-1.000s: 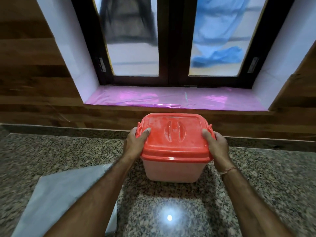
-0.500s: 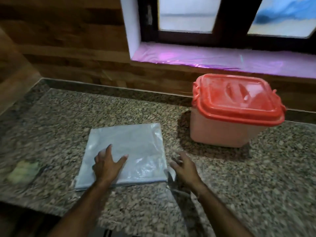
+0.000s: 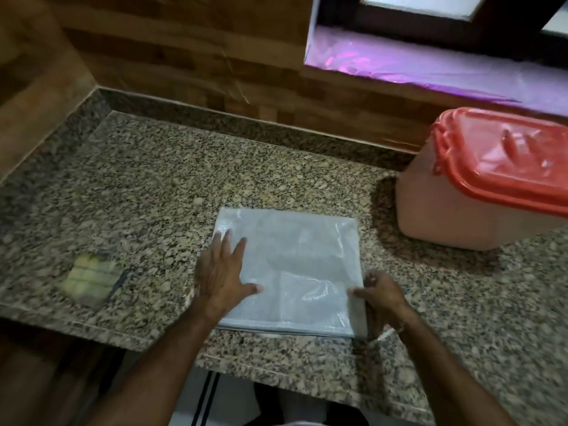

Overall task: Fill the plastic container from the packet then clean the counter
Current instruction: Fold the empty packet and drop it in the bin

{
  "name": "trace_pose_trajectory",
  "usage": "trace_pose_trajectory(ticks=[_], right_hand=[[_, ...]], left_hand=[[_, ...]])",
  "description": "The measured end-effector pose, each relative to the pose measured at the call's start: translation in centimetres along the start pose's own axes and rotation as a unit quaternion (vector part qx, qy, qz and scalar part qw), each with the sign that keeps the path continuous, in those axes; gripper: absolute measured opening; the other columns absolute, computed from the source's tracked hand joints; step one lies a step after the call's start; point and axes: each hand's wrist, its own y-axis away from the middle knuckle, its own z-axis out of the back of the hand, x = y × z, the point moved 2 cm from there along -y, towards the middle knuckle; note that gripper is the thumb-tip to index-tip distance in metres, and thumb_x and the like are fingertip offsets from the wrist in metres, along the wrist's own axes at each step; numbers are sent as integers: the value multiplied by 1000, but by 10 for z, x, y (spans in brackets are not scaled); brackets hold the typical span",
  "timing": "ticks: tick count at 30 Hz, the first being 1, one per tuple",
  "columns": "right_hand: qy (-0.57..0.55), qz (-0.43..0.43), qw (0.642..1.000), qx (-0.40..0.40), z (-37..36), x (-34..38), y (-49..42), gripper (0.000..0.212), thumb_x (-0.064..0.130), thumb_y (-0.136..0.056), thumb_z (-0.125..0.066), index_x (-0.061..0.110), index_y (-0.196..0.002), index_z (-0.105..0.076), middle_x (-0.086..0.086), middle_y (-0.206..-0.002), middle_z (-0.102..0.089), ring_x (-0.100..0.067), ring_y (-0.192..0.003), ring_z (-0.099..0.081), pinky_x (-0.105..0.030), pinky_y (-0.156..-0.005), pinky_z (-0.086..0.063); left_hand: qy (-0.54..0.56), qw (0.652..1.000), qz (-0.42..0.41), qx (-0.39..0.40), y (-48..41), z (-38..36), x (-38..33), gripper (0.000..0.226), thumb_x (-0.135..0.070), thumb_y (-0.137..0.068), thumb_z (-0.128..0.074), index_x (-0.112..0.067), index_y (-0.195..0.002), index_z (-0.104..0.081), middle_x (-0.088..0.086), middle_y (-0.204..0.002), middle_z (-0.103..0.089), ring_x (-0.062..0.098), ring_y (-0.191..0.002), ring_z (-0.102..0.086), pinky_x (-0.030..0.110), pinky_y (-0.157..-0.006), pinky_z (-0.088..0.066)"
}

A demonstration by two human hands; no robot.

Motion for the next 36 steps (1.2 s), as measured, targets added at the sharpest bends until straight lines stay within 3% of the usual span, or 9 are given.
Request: trace_pose_trajectory(ticks=[3, 8, 10, 13, 21, 23, 26, 31, 36], right_hand=[[-134, 13, 991, 27, 2, 38, -20, 25, 21, -85, -82, 15, -96, -60, -12, -95, -70, -26, -78, -68, -36, -59, -58], [-226, 2, 973, -52, -4, 72, -73, 56, 59, -59, -86, 18, -92, -66, -7, -86, -63, -23, -79, -60, -32, -63, -49], [-234, 18, 968, -88, -9, 80, -87, 38, 46, -74, -86, 18, -69, -60, -2, -68, -53, -19, -66, -50, -28, -61, -40], [-234, 26, 961, -148, -11, 91, -97, 49, 30, -85, -81, 19, -54, -46, 0, -57, -43, -18, -58, -39, -30, -61, -35], [-184, -43, 965, -184, -5, 83, -83, 20, 16, -91, -66, 10, -74, -59, -3, -67, -53, -19, -69, -50, -18, -48, -40], [-172, -20, 979, -107, -5, 70, -65, 17, 21, -94, -65, 8, -85, -59, -11, -79, -59, -22, -77, -57, -25, -62, -50], [-188, 3, 982, -23, -7, 40, -34, 28, 25, -94, -72, -1, -99, -62, -18, -95, -68, -33, -80, -69, -34, -56, -60], [-192, 53, 978, -64, -5, 23, -8, 14, 11, -93, -69, 13, -107, -68, -15, -108, -72, -37, -97, -71, -60, -81, -62], [-246, 89, 963, -65, 24, 27, -1, 26, 28, -90, -77, 11, -109, -69, -15, -109, -72, -26, -92, -68, -37, -67, -61]], left_hand=[[-23, 994, -67, 80, -35, -4, 0, 144, -84, -60, -71, -36, -158, 23, 8, -164, 36, 32, -150, 36, 59, -123, 8], [5, 985, -83, 149, -43, -16, 1, 143, -80, -59, -76, -47, -155, 25, 4, -160, 44, 30, -146, 41, 63, -122, 6], [-1, 986, -87, 143, -39, -17, -1, 142, -81, -59, -75, -48, -154, 26, 3, -159, 46, 31, -145, 42, 64, -122, 4], [-3, 987, -85, 140, -38, -16, 2, 142, -82, -59, -73, -48, -154, 27, 2, -158, 47, 30, -146, 42, 67, -122, 2], [-1, 987, -72, 142, -37, -14, 4, 148, -83, -54, -76, -45, -156, 25, -2, -160, 44, 29, -150, 36, 66, -121, 3], [0, 988, -53, 143, -37, -8, -2, 144, -79, -57, -78, -42, -159, 17, 1, -165, 34, 32, -154, 26, 64, -121, -6], [20, 996, -23, 84, -51, 7, -19, 123, -77, -66, -74, -26, -161, -13, 12, -171, -3, 36, -156, -8, 56, -120, -22], [46, 995, -84, 34, -93, 16, -51, 114, -65, -77, -74, -27, -162, -10, 11, -169, -17, 30, -157, -11, 55, -125, -6], [197, 980, -21, 27, -103, 27, -64, 69, -38, -80, -84, -24, -142, -56, 14, -139, -60, 29, -122, -59, 45, -104, -50]])
